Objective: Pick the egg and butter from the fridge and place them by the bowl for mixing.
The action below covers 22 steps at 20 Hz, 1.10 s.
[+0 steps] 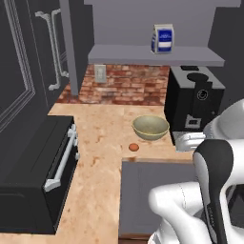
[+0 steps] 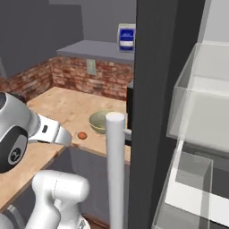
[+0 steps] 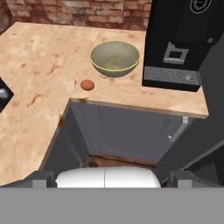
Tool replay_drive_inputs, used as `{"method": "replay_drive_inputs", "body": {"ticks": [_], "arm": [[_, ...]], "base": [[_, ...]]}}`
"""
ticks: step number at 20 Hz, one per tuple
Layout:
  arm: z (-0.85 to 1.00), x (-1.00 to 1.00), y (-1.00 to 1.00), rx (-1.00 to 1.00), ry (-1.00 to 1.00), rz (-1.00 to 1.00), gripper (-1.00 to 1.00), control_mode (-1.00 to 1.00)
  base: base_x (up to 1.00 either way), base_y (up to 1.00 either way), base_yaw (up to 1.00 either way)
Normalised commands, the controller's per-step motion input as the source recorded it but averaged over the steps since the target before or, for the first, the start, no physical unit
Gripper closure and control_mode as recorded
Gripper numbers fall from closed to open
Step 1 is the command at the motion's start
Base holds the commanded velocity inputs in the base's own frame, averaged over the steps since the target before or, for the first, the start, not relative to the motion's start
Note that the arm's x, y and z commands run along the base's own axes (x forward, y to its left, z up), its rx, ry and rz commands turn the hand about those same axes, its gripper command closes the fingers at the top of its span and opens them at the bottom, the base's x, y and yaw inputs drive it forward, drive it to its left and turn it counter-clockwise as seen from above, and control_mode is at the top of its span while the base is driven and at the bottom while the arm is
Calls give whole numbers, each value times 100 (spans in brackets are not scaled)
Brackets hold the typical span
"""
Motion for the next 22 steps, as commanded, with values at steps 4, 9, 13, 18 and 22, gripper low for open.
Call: {"method": "replay_drive_inputs", "body": {"ticks": [4, 9, 13, 18, 22], "arm": [[0, 0, 0, 0, 0, 0, -100, 100], [0, 0, 0, 0, 0, 0, -100, 100], [0, 0, 0, 0, 0, 0, -100, 100], [0, 0, 0, 0, 0, 0, -100, 100], [0, 0, 0, 0, 0, 0, -100, 100]], "base": [[-76, 0, 0], [-77, 1, 0], [-82, 3, 0], [-91, 1, -3], [-84, -1, -12]]}}
